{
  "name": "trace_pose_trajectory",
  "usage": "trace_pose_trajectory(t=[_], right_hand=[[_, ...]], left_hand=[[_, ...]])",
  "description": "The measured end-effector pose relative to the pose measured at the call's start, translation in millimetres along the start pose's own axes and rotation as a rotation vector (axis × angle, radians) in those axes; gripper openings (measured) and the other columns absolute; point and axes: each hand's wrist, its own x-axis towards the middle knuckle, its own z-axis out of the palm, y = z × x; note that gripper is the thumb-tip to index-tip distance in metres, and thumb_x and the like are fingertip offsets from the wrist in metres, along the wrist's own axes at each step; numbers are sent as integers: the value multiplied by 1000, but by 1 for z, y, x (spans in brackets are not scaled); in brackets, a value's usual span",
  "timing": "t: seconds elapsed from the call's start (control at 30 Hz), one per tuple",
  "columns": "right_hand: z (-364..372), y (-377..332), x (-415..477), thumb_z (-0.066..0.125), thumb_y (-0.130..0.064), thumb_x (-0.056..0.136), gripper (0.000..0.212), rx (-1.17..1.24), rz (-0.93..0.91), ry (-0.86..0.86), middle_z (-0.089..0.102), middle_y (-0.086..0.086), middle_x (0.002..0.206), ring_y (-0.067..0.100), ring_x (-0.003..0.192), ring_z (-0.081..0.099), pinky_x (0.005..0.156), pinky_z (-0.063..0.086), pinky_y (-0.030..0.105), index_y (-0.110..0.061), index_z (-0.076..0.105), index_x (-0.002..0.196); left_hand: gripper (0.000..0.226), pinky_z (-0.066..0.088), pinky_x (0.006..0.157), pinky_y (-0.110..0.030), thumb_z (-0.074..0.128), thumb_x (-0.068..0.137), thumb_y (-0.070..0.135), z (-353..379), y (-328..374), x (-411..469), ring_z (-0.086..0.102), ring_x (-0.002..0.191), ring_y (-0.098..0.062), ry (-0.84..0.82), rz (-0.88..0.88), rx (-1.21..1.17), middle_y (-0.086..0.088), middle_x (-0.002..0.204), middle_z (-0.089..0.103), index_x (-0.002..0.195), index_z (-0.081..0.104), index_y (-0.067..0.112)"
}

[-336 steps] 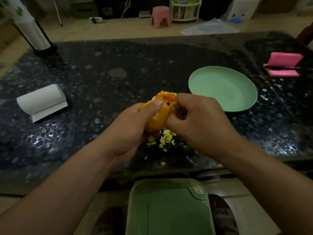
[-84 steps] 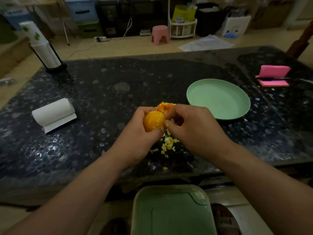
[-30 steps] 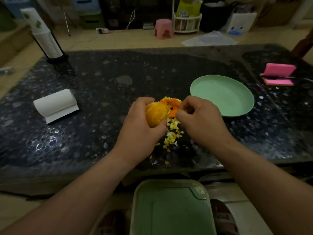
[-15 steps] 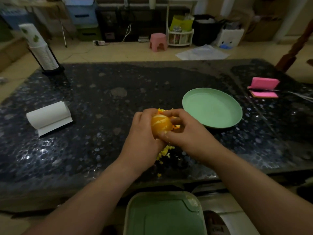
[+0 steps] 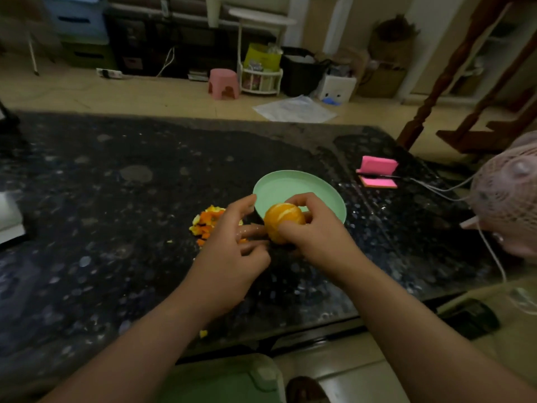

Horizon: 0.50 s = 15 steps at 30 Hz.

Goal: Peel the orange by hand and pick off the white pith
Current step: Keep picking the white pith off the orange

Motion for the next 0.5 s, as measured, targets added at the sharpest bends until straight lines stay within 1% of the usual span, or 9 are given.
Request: trace_pose_trajectory(t=[0.03,0.1,0.17,0.2,0.27,0.33,0.4,0.43,0.5], right_hand=[[-6,2,7,78,-33,77,42,33,40,23,70,5,107,23,88,75,68,65,39,-37,61,115],[-21,5,23,77,-28,83,39,74,86,89,71,7,112,20,90,74,62,62,35,-31,62,119],[-37,9,44,78,-29,83,42,28,91,149,70,8,112,17,87,71,57,58,32,-26,62,121],[-43,11,57,79,-29,83,42,-44,82,170,68,8,111,18,85,70,56,59,33,-24,61,121],[-49,14,85,81,-32,82,42,-200,62,196,67,5,104,22,81,70,60,64,40,-25,61,119],[-44,19,108,82,-42,76,49,-344,36,196,71,5,102,28,83,72,71,65,45,-29,62,118],[-32,29,125,81,-45,77,58,-518,-6,145,73,8,112,32,99,70,81,56,37,-27,62,129],[-25,37,132,79,-45,80,61,-597,-5,97,71,9,119,32,105,69,83,51,34,-26,61,135],[-17,50,137,76,-47,83,69,-666,25,38,68,9,129,30,109,68,86,51,35,-28,54,146]], left_hand=[[70,56,85,-18,63,98,0,0,2,3,64,115,7,13,11,-12,30,132,51,151,40,39],[62,58,88,-26,65,98,9,-2,2,9,64,116,3,81,25,-8,28,136,51,146,45,42],[53,60,92,-36,69,95,20,-9,-2,14,67,111,-3,183,1,-20,22,133,56,140,52,40],[50,61,90,-38,71,94,23,-12,-3,16,67,109,-4,220,-19,-9,20,131,58,138,54,40],[46,60,91,-34,72,94,19,-16,-5,16,67,104,-3,256,-45,29,19,127,61,133,57,38],[42,58,85,-20,69,96,13,-19,-6,14,67,99,3,256,-54,45,16,124,63,131,59,34],[38,51,73,-7,66,99,10,-20,-6,11,68,92,8,249,-67,48,12,119,65,130,60,30],[36,49,68,-5,66,99,10,-21,-6,11,68,89,9,247,-75,45,10,117,66,129,60,29],[35,48,62,-8,66,100,11,-24,-7,11,69,83,7,240,-80,43,8,115,67,128,61,30]])
